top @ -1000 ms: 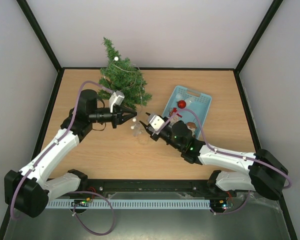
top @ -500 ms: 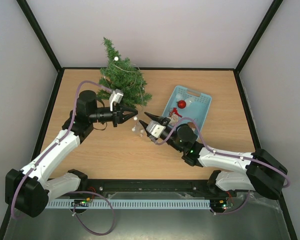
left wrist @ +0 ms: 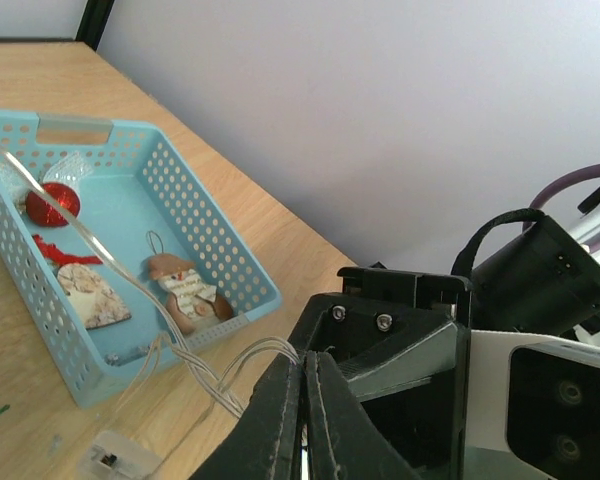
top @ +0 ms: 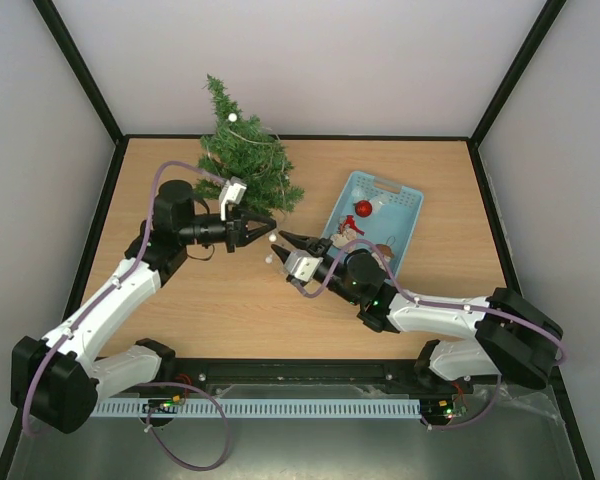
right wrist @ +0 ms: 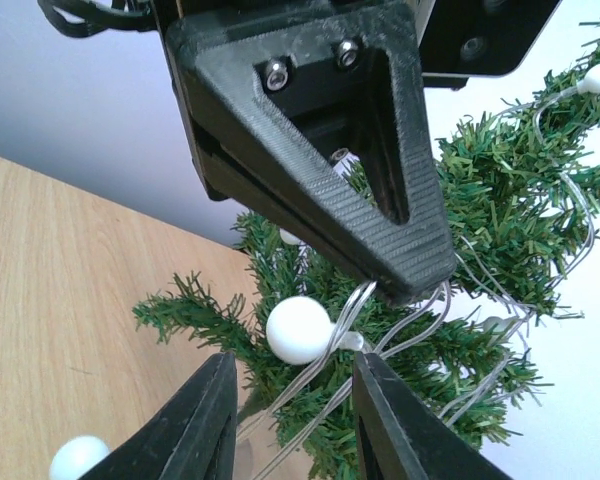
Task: Decorate the small christmas tree
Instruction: Wrap the decoration item around the Christmas tree.
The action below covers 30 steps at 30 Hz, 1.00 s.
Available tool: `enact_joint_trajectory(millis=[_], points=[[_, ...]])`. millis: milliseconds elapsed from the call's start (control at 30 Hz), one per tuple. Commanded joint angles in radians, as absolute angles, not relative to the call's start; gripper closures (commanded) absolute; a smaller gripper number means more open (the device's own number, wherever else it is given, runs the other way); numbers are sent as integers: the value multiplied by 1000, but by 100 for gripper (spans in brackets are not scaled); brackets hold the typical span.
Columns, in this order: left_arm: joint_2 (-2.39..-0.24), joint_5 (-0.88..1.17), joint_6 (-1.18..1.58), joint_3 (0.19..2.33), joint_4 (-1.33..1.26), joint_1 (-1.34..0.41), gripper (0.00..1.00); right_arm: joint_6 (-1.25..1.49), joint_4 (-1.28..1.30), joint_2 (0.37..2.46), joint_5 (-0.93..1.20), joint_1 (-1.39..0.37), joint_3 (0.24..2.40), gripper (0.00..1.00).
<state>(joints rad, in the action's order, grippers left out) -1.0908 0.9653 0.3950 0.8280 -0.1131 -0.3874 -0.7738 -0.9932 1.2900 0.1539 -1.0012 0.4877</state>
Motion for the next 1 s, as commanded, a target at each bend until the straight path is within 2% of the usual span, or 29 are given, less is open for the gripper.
enact_joint_trajectory(millis=[0, 300, 500, 967], points=[[-1099, 972, 432, 845, -100, -383, 98, -702, -1042, 1279, 207, -1007, 473, 70], [-1075, 950, 501, 809, -192, -382, 98, -619, -1021, 1337, 215, -1009, 503, 71], [-1065, 932, 532, 794, -213, -382, 98, -569, -1032, 1358, 235, -1008, 529, 66], [-1046, 902, 540, 779, -232, -383, 98, -331, -1019, 1383, 66, -1008, 565, 67]])
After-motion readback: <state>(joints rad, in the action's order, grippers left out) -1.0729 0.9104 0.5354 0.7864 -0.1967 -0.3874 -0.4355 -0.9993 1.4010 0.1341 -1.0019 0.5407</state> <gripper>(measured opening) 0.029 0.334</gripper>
